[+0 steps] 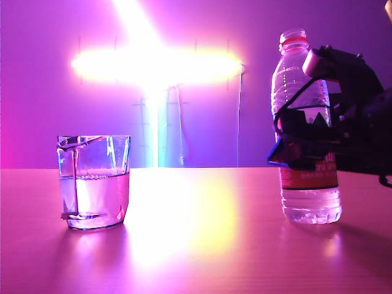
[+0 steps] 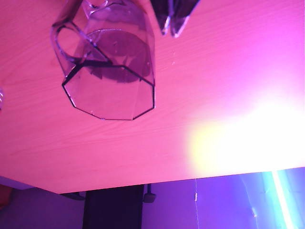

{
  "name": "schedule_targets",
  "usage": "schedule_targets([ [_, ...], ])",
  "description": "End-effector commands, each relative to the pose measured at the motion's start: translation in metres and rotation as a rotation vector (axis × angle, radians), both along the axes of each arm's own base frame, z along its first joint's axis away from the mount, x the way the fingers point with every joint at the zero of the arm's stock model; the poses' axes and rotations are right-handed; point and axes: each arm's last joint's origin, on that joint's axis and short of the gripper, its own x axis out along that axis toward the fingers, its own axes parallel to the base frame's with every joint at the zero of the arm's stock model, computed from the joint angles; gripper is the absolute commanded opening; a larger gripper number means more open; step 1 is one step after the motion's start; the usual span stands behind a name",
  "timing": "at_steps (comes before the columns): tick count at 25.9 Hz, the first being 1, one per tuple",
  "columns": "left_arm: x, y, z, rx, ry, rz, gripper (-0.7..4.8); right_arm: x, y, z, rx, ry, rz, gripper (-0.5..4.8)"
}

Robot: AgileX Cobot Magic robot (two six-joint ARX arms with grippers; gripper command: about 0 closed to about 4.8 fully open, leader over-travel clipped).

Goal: Pick up the mineral water bottle on the table and pour water into the mug until it's half full.

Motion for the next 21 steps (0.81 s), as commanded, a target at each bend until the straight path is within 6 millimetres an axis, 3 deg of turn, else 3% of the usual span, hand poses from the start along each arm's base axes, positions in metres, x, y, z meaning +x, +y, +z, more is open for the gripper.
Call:
schedule_targets([
  [1,0.0,0.0,0.002,-0.008,-0.009,-0.003,-0.02,-0.007,-0.002,0.001,0.029,-0.015,-0.002,4.73],
  [13,0.0,0.0,0.002,-0.008,-0.009,0.002,-0.02,-0.038,-0.022,0.001,0.098,-0.049,-0.013,4.75],
  [21,0.007,0.021,0.002,-0.007,-0.01,0.225,-0.02,-0.059,-0.035,0.016,0.132,-0.029,-0.015,4.76],
])
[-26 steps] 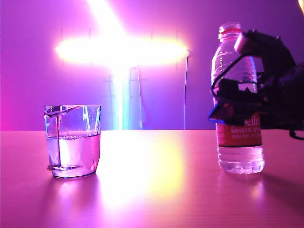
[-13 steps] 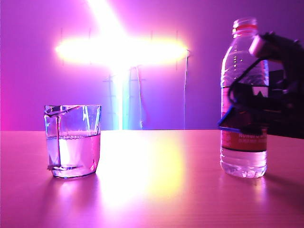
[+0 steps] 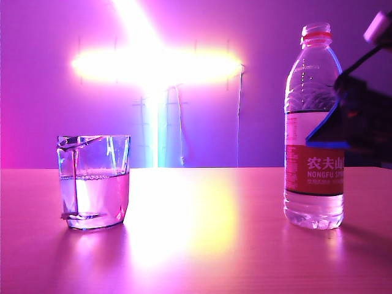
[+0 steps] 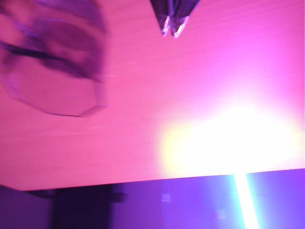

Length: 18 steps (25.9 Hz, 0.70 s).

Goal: Pick up the mineral water bottle on the table and pour water into the mug until it's half full.

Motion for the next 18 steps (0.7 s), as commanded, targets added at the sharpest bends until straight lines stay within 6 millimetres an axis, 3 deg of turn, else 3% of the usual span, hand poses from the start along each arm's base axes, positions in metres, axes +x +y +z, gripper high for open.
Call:
schedule_targets([
  [1,0.002,0.01,0.002,-0.006,-0.012,0.105,-0.02,-0.01,-0.006,0.009,0.016,-0.011,0.004,4.76],
  [7,0.004,0.022,0.002,-0.005,-0.012,0.23,-0.02,-0.03,-0.018,0.019,0.045,-0.052,0.021,4.47],
  [13,0.004,0.027,0.002,-0.004,-0.012,0.283,-0.02,-0.05,-0.031,0.025,0.096,-0.136,0.021,0.36],
  [14,0.004,0.027,0.002,-0.005,-0.012,0.283,-0.02,-0.05,-0.031,0.027,0.096,-0.139,0.022,0.05],
  [18,0.004,0.027,0.002,-0.004,-0.011,0.285,-0.02,-0.05,-0.031,0.032,0.095,-0.143,0.017,0.04],
])
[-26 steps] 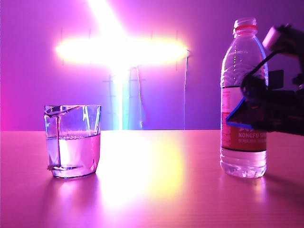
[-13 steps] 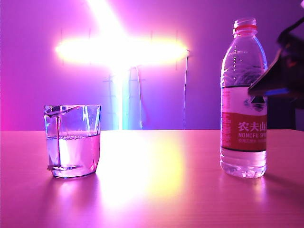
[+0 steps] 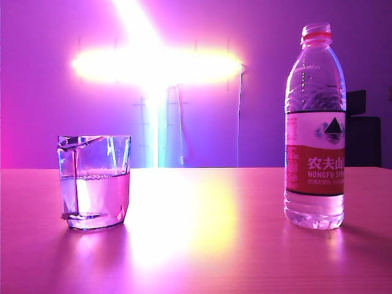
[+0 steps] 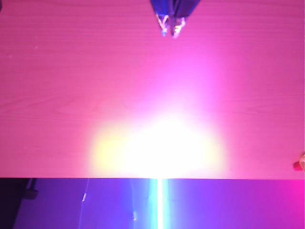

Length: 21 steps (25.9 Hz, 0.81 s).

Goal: Pick up the mineral water bottle on the table and pour water into the mug until it's half full.

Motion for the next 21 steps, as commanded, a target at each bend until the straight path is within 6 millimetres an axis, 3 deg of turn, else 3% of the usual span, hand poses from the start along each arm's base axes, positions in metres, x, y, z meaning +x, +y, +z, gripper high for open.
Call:
schedule_targets([
  [1,-0.0001,-0.0002,0.0026,-0.003,-0.017,-0.005,-0.02,-0.0014,-0.0011,0.0083,0.036,-0.059,-0.01,0.04],
  [18,-0.0001,-0.0002,0.0026,-0.003,-0.017,-0.005,-0.02,-0.0016,-0.001,0.0085,0.039,-0.063,-0.004,0.22],
  [21,-0.0001,-0.0002,0.0026,-0.003,-0.017,-0.005,-0.02,0.0007,-0.0058,0.011,-0.063,-0.128,-0.085,0.11],
])
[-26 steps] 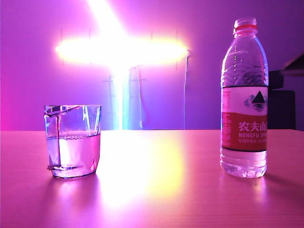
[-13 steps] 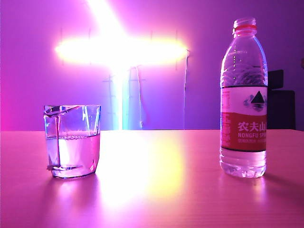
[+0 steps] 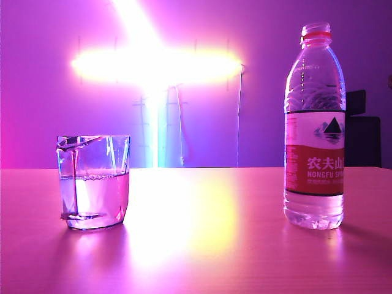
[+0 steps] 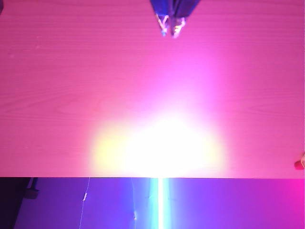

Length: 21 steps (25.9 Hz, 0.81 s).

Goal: Pick up the mineral water bottle on the table and pour water into the mug until it's half full.

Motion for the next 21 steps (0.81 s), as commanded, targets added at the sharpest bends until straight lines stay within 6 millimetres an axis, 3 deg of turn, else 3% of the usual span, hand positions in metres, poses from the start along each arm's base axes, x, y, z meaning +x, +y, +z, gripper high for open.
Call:
schedule_targets([
  [1,0.0,0.0,0.003,-0.003,-0.016,-0.004,-0.02,0.003,-0.008,0.007,-0.104,-0.094,-0.104,-0.07],
  [7,0.0,0.0,0.003,-0.003,-0.017,-0.004,-0.02,0.012,-0.029,0.003,-0.18,-0.138,-0.334,-0.06],
  [21,0.0,0.0,0.003,-0.003,-0.016,-0.004,-0.02,0.016,-0.038,0.0,-0.166,-0.211,-0.353,-0.06],
])
